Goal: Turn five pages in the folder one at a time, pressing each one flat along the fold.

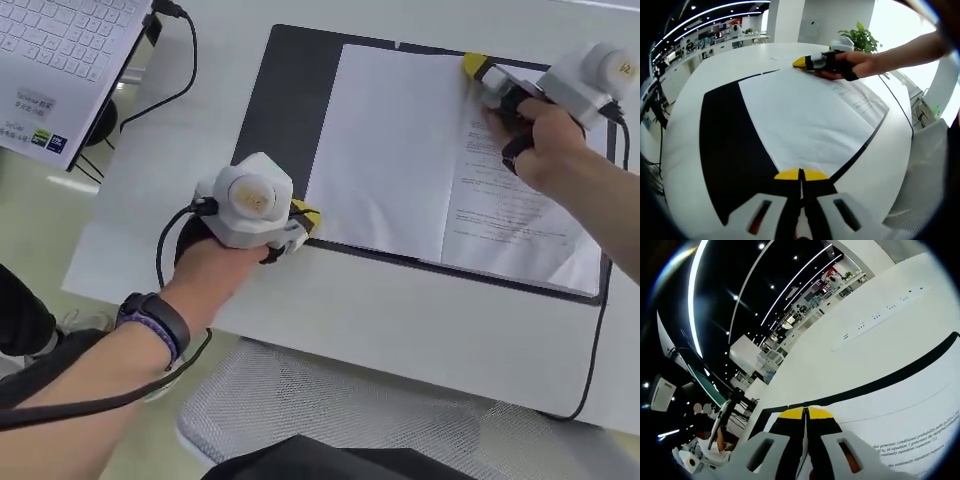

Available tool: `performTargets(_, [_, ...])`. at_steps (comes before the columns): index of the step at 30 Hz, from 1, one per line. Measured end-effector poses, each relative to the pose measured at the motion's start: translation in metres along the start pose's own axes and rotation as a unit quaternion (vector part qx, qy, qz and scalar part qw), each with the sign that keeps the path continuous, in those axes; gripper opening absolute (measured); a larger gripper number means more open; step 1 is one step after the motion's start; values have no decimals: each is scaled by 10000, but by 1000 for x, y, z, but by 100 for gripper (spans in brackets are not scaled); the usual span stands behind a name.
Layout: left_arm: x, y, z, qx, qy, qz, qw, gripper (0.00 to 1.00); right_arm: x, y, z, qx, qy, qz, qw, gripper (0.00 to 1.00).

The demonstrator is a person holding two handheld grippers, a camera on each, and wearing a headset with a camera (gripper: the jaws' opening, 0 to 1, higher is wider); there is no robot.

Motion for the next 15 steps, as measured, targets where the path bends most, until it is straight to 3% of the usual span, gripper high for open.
performTargets(7, [0,1,0,-3,9,30,10000,0,-15,12,-8,152,254,-308,9991,0])
performTargets(15, [0,1,0,20,-3,72,10000,0,-22,19,-8,224,225,-391,9987,0])
Point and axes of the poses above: the centre of the closed fingertips' face, and the gripper's own axes: y roughly backward along the fingers, z roughly to its right, x roughly out of its top, the point moved 2 cm from there along y, roughly backward along the fingers, and after that the axes turned 2 degrees about x, right-handed, at the moved point
